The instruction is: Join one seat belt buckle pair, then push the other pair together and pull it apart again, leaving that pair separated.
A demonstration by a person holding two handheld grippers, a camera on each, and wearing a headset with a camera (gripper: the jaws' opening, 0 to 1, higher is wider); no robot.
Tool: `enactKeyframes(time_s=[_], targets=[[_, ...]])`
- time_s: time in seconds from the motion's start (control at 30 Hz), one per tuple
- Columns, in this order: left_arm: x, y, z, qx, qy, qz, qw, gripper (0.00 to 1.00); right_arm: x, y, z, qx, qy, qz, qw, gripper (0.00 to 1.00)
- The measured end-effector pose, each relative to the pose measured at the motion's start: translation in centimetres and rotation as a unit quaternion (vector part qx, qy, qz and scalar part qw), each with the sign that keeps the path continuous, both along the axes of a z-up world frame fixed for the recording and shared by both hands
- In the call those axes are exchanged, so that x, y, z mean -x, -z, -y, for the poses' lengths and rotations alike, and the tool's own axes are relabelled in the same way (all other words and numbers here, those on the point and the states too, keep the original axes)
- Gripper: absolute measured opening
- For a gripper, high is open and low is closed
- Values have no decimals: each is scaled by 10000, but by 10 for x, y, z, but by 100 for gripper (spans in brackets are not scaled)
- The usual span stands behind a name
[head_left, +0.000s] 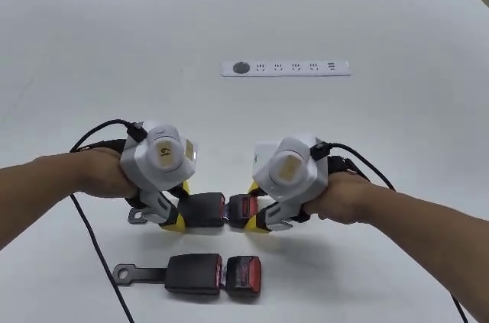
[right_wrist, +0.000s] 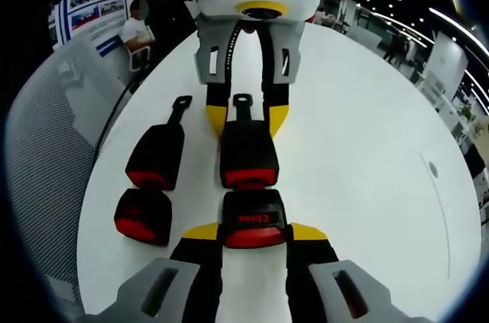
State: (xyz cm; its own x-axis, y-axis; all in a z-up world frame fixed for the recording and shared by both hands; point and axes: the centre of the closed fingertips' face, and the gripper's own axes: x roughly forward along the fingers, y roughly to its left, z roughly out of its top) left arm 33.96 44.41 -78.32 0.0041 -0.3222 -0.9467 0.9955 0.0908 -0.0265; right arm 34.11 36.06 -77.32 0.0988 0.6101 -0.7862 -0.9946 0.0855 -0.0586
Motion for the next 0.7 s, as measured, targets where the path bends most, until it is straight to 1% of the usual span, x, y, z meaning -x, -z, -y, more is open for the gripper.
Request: enactKeyframes(time_s=[0.17,0.27,0.37,0.43,0.57,0.67,0.7], targets=[[0,0,-1,2,40,-3,10000,29,1,1,0,2,-35,25,10000,27],[0,0,-2,77,39,1,10000,30,1,1,1,4,-42,44,10000,27],[2,-1,0,133,-19,7,9999,30,1,1,2,-4,-45,40,10000,28],[2,0,0,130,-42,9,9999,30,1,0,3,-38,-20,-9,10000,28],[2,0,-1,82,-49,8,10000,30,0,1,5,0,-24,-3,10000,28],[2,0,0,55,-36,11,10000,30,-1,2,10,49,-34,3,10000,28],[2,0,-1,46,-24,16,10000,31,-1,2,13,129,-69,26,9999,28]])
